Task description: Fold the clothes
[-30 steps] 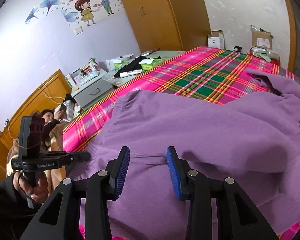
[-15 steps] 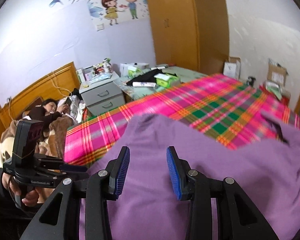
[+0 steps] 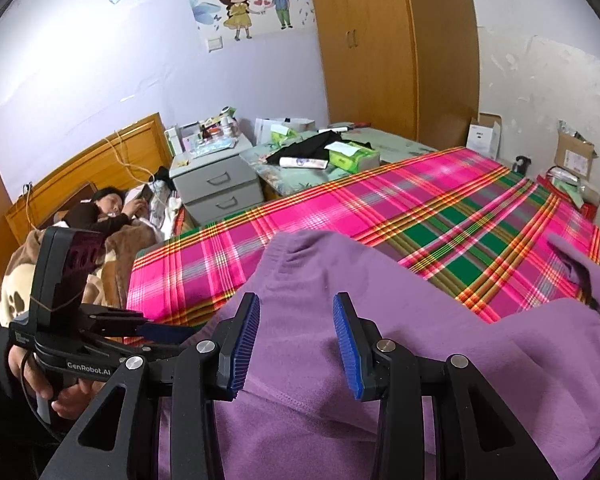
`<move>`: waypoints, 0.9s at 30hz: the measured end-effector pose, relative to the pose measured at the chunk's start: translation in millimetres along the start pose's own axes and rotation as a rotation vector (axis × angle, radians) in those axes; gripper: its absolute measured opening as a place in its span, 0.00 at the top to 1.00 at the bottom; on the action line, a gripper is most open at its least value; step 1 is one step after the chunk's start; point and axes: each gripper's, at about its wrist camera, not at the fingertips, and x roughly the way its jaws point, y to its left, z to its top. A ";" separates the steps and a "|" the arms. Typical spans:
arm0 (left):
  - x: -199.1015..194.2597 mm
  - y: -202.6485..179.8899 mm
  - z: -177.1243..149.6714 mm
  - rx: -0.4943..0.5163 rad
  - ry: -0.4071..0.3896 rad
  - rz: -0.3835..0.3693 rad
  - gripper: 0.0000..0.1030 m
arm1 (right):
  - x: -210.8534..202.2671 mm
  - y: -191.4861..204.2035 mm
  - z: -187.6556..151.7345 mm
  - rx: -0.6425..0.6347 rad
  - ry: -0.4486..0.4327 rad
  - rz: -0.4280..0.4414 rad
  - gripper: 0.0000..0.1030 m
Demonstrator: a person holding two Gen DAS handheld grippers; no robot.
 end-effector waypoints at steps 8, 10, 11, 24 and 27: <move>-2.1 4.2 2.8 -0.030 -0.006 -0.003 0.93 | 11.8 -2.7 11.6 -0.025 0.016 0.000 0.62; -5.2 3.4 5.0 -0.027 -0.013 -0.010 0.94 | 18.9 -0.8 19.8 -0.065 0.028 0.004 0.62; -7.0 3.5 6.3 -0.027 -0.016 -0.016 0.94 | 22.9 0.2 23.9 -0.087 0.034 0.007 0.62; -6.4 16.4 8.2 -0.029 0.007 -0.077 0.99 | 131.6 2.4 69.9 -0.367 0.253 0.085 0.62; 1.5 23.6 8.2 -0.064 0.041 -0.098 0.98 | 156.0 3.0 70.8 -0.423 0.313 0.111 0.62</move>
